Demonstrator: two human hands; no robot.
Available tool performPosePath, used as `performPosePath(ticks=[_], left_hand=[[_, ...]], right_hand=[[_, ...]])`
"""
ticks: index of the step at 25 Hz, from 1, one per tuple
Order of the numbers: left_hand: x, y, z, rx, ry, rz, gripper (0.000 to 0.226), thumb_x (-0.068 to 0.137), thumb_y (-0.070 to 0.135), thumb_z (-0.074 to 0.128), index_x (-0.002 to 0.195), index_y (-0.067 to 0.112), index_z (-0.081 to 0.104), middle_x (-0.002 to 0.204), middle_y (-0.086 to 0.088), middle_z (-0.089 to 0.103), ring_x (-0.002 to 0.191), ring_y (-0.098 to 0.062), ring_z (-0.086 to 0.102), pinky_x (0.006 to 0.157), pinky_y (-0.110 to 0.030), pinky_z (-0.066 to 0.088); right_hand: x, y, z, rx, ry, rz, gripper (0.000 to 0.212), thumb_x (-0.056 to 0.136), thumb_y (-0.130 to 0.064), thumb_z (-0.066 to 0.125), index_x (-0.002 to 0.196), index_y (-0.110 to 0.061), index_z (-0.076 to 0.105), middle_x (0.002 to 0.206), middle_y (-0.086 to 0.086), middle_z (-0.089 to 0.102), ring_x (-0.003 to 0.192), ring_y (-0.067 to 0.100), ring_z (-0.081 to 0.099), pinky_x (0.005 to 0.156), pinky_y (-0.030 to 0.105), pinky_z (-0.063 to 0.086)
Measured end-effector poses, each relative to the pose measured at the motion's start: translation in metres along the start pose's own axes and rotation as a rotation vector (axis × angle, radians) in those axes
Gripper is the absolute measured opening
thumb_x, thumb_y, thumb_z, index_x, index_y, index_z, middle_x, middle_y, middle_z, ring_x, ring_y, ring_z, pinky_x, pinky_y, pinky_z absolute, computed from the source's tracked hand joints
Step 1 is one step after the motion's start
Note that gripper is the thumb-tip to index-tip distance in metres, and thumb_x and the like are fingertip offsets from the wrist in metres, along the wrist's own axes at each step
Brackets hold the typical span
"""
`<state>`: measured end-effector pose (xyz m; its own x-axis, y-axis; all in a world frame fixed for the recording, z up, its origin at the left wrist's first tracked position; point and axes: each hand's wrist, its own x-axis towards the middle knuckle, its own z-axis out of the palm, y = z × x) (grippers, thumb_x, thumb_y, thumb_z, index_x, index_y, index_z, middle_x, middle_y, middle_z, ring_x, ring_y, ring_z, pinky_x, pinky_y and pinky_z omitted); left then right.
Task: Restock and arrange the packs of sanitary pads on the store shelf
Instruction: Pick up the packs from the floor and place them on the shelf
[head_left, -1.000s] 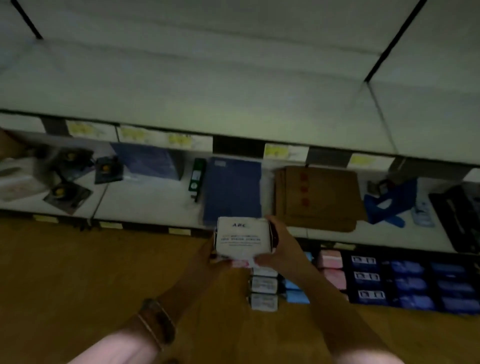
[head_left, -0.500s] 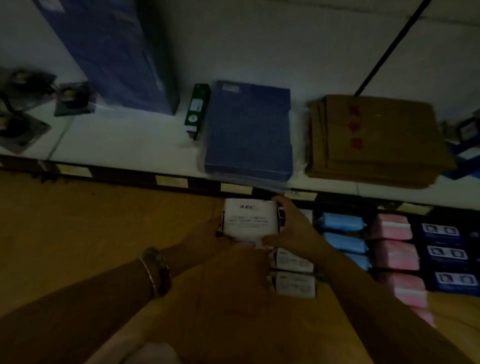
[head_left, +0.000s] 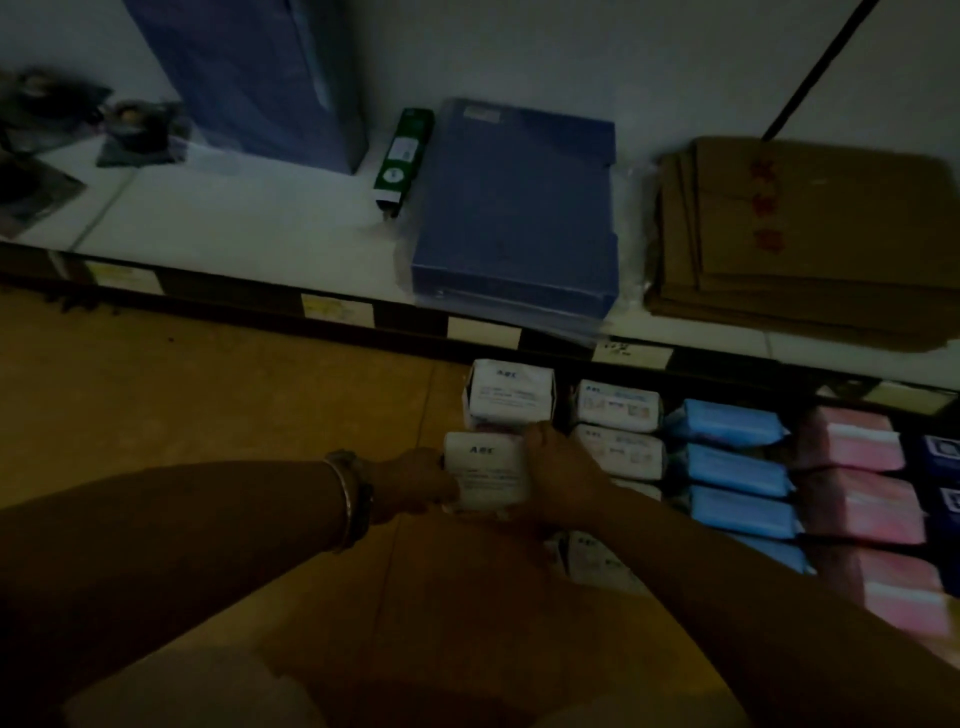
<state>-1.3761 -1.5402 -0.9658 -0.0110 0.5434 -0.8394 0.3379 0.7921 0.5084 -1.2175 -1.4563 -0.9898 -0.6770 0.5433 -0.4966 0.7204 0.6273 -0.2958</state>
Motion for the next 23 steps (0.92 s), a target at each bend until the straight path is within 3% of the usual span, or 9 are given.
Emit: performPosePath(ticks=[1, 3, 6, 9, 14, 21, 23], left_hand=[[0.004, -0.001, 0.003, -0.004, -0.021, -0.009, 0.049, 0.096, 0.007, 0.046, 0.142, 0.010, 0.030, 0.145, -0.012, 0.035, 0.100, -0.022, 0.048, 0.084, -0.031, 0.038], [0.010, -0.002, 0.008, -0.026, -0.031, -0.017, 0.051, 0.096, 0.007, 0.044, 0.143, 0.013, 0.027, 0.147, -0.010, 0.033, 0.117, -0.026, 0.044, 0.092, -0.036, 0.039], [0.015, 0.005, 0.005, -0.062, -0.002, -0.008, 0.051, 0.095, 0.006, 0.045, 0.143, 0.014, 0.029, 0.145, -0.010, 0.035, 0.125, -0.026, 0.040, 0.107, -0.043, 0.034], [0.024, 0.009, 0.000, -0.083, 0.015, 0.001, 0.051, 0.095, 0.007, 0.045, 0.143, 0.014, 0.028, 0.147, -0.010, 0.033, 0.132, -0.028, 0.034, 0.109, -0.047, 0.031], [0.034, 0.006, 0.009, -0.073, -0.032, -0.021, 0.054, 0.096, 0.010, 0.046, 0.144, 0.017, 0.024, 0.147, -0.010, 0.031, 0.133, -0.028, 0.032, 0.105, -0.045, 0.031], [0.043, 0.006, 0.010, -0.028, 0.003, -0.068, 0.047, 0.094, 0.007, 0.046, 0.139, 0.009, 0.032, 0.120, -0.008, 0.046, 0.101, -0.018, 0.044, 0.094, -0.038, 0.039], [0.043, 0.010, 0.009, -0.016, 0.023, -0.087, 0.034, 0.094, 0.006, 0.046, 0.128, 0.006, 0.041, 0.097, -0.001, 0.048, 0.082, -0.012, 0.046, 0.081, -0.033, 0.042]], right_hand=[[0.001, 0.002, 0.004, -0.080, 0.010, -0.006, 0.098, 0.073, -0.053, 0.071, 0.141, -0.005, 0.021, 0.142, 0.013, 0.032, 0.129, 0.028, 0.034, 0.110, 0.038, 0.022], [0.005, 0.008, 0.008, -0.178, 0.030, -0.006, 0.095, 0.077, -0.055, 0.066, 0.142, -0.005, 0.019, 0.144, 0.013, 0.030, 0.132, 0.027, 0.029, 0.112, 0.040, 0.014], [0.011, 0.015, 0.011, -0.219, 0.058, 0.026, 0.092, 0.077, -0.059, 0.062, 0.140, -0.005, 0.023, 0.142, 0.014, 0.032, 0.130, 0.028, 0.031, 0.112, 0.042, 0.015], [0.016, 0.016, 0.013, -0.256, 0.079, 0.051, 0.090, 0.079, -0.058, 0.061, 0.140, -0.003, 0.024, 0.140, 0.015, 0.034, 0.127, 0.029, 0.033, 0.110, 0.041, 0.017], [0.020, 0.019, 0.020, -0.316, 0.071, 0.077, 0.079, 0.084, -0.042, 0.061, 0.141, -0.003, 0.022, 0.143, 0.016, 0.032, 0.132, 0.031, 0.029, 0.113, 0.046, 0.012], [0.015, 0.020, 0.021, -0.308, 0.083, 0.063, 0.082, 0.084, -0.047, 0.060, 0.142, -0.002, 0.021, 0.144, 0.017, 0.031, 0.134, 0.031, 0.027, 0.114, 0.047, 0.011], [0.015, 0.020, 0.018, -0.306, 0.068, 0.059, 0.086, 0.083, -0.050, 0.060, 0.142, -0.002, 0.020, 0.144, 0.017, 0.031, 0.133, 0.031, 0.028, 0.113, 0.046, 0.012]])
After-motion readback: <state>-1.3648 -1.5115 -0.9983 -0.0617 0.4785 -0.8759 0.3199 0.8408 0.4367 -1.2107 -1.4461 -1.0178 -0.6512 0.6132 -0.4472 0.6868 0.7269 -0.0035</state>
